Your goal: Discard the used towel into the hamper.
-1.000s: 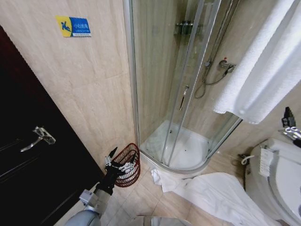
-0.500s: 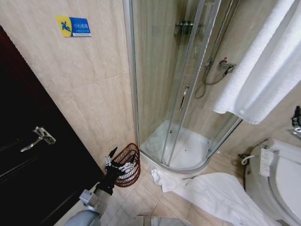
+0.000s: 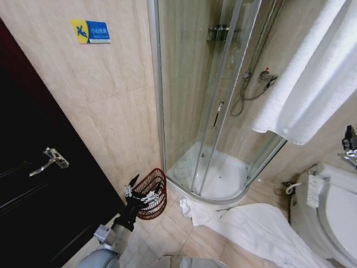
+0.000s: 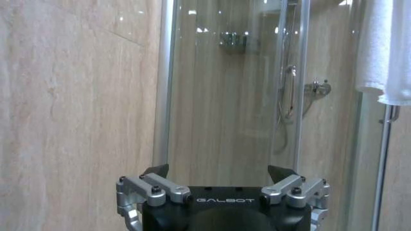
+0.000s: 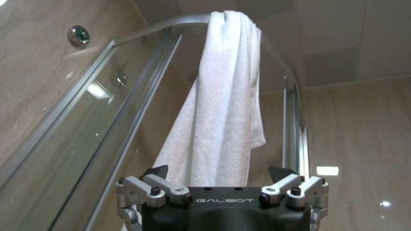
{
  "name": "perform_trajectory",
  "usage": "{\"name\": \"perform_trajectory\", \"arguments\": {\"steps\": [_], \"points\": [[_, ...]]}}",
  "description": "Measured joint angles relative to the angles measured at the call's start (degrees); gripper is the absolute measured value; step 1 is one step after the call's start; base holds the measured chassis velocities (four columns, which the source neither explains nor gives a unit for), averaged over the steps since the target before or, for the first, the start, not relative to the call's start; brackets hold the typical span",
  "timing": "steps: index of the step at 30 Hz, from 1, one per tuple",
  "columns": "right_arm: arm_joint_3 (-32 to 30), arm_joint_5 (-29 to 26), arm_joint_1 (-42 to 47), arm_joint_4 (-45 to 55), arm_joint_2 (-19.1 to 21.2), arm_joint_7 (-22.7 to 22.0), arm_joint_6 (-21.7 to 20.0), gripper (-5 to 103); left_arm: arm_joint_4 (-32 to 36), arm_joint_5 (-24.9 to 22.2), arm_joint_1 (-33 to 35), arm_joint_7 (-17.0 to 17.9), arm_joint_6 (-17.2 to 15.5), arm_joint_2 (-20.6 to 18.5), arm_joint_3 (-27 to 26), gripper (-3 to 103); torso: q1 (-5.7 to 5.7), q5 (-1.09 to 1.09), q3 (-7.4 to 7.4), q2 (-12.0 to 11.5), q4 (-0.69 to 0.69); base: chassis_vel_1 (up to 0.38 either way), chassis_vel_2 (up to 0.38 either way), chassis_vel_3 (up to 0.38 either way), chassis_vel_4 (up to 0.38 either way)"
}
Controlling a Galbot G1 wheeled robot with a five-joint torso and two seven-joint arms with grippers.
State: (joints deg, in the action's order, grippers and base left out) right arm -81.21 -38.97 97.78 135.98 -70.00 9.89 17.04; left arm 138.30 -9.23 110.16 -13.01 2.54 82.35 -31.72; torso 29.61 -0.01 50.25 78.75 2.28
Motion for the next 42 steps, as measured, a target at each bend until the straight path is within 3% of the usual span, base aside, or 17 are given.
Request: {"name": "perform_trajectory", "arguments": {"steps": [15,26,42], "points": [[0.4,0.5,-1.3,-0.6,1.4,-1.6,-0.8,100,0.0,0.0,0.0,0.0,0.0,0.0,0.0,100,0.02,0.01,0.01,0.0,0.00,0.055,-0.056,-0.049,0.040],[-3.9,-3.2,-6.6,-6.2,6.8,-2.8,-2.5,100,0.0,0.0,0.0,0.0,0.0,0.0,0.0,100,-0.01,0.01,0.00,0.0,-0.01,0.028,0.007,0.013,0.022],[-5.2,-5.4,-16.2,-14.3,18.8,-5.8,-5.3,100,0.0,0.0,0.0,0.0,0.0,0.0,0.0,100,0.00,0.02,0.00,0.0,0.02,0.083,0.085,0.085,0.090]]}}
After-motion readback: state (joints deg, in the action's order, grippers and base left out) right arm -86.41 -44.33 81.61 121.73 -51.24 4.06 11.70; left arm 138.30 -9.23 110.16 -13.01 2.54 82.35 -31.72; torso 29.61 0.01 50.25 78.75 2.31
